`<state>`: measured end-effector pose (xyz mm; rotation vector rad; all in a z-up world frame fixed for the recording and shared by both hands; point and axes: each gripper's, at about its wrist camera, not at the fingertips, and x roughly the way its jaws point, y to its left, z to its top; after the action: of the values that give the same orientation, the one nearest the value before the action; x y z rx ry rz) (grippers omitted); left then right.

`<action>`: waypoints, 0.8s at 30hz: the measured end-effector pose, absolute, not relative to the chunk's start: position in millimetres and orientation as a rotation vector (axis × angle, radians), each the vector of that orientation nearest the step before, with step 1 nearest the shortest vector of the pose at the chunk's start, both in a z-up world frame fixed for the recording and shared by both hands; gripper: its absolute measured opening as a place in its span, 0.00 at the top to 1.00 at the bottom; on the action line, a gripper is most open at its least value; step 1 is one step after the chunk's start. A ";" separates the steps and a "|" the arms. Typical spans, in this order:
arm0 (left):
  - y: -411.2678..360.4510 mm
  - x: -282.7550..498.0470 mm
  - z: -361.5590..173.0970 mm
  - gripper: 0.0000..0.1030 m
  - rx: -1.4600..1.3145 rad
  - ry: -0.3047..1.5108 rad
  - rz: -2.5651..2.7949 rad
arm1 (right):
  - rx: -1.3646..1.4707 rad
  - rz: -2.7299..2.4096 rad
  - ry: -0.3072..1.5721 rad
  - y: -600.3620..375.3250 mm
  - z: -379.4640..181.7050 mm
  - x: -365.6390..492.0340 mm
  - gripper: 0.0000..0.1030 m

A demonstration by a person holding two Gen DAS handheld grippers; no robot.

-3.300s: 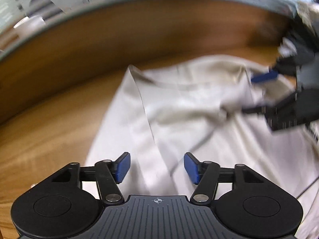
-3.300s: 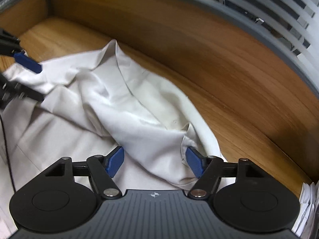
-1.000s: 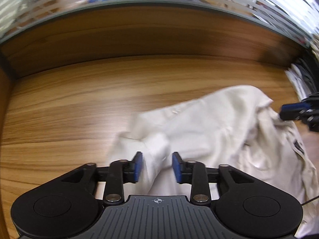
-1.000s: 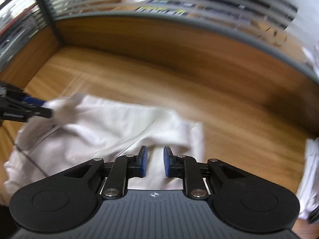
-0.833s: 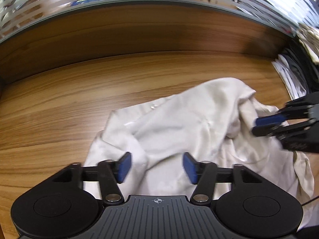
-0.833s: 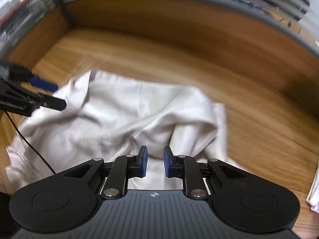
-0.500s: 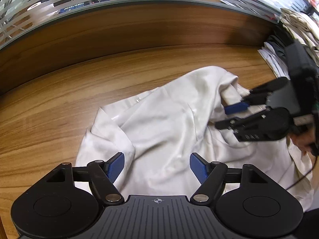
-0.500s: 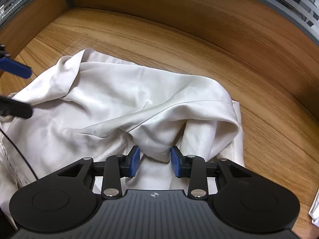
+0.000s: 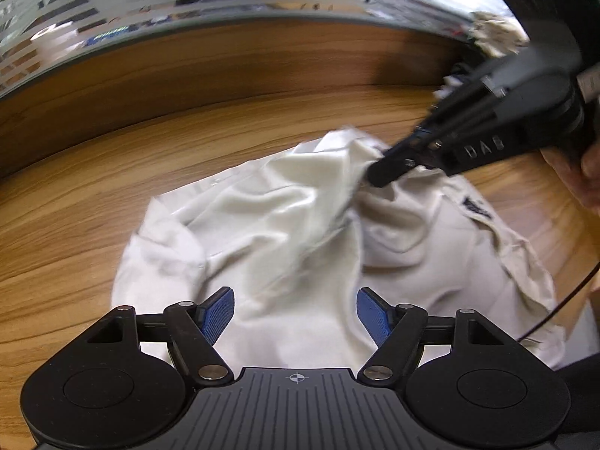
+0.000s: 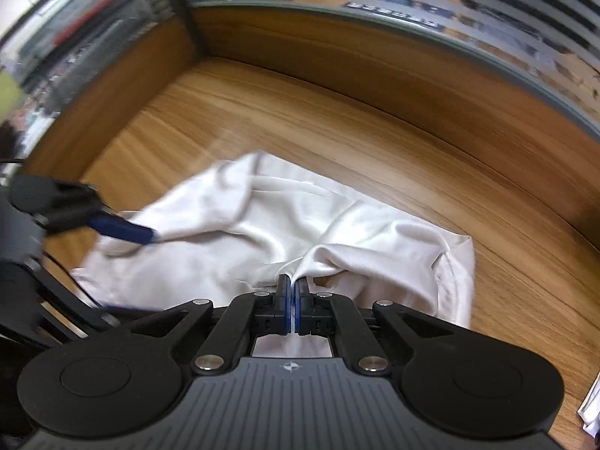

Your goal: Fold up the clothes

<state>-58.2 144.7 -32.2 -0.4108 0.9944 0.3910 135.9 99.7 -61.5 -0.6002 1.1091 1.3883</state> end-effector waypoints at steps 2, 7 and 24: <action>137.8 -59.4 -27.1 0.28 -0.407 0.976 0.372 | -0.586 1.430 1.136 106.6 -49.7 128.2 0.98; 127.8 -67.1 -22.2 0.28 -0.410 0.953 0.355 | -0.562 1.543 1.181 131.2 -30.2 104.5 0.98; 130.7 -72.3 -54.5 0.37 -0.436 0.976 0.392 | -0.606 1.351 1.160 104.4 -73.3 119.8 0.93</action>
<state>-72.3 130.7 -54.6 -0.4361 0.9764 0.3915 119.8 104.4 -73.3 -0.6061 1.1600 1.3508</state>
